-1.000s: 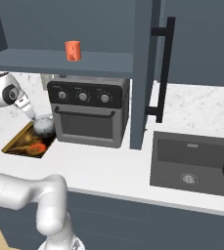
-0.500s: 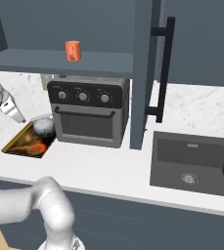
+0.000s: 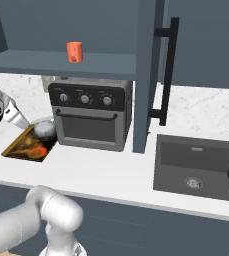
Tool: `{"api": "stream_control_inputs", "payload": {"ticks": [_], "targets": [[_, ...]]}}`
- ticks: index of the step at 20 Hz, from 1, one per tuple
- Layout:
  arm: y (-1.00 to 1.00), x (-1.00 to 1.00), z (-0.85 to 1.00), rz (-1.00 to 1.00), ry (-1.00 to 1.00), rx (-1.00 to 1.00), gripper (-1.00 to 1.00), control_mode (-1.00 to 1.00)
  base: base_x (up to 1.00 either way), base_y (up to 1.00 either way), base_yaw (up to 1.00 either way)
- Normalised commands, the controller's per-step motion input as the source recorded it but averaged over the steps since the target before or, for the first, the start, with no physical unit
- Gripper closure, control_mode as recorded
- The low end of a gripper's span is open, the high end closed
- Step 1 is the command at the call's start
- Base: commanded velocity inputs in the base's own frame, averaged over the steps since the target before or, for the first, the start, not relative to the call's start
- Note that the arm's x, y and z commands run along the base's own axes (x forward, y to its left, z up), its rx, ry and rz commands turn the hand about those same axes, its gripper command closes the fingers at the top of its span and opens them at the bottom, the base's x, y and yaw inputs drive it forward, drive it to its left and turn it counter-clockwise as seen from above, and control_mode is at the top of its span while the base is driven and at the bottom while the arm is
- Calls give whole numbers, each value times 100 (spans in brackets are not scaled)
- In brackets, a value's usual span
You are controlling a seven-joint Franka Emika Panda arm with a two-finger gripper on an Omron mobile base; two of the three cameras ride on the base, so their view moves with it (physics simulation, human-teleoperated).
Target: Pick the kettle from the counter and place it on the tray. Then pick the mug from the cabinet and place it on the tray. Then close the cabinet doors.
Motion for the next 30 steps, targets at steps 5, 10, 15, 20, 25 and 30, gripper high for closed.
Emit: {"api": "stream_control_inputs", "payload": {"ticks": [5, 10, 15, 20, 25, 30], "targets": [[-51, -7, 76, 12, -15, -1, -100, -100, 0, 0, 0], [-44, 0, 76, 8, -16, -13, -100, -100, 0, 0, 0], [-44, 0, 85, 9, -4, -16, -100, -100, 0, 0, 0], [-47, 0, 83, 14, 0, -19, -100, -100, 0, 0, 0], [-52, 0, 24, 16, 1, -21, -100, -100, 0, 0, 0], [-34, 1, -11, 5, -1, -5, -100, -100, 0, 0, 0]]}}
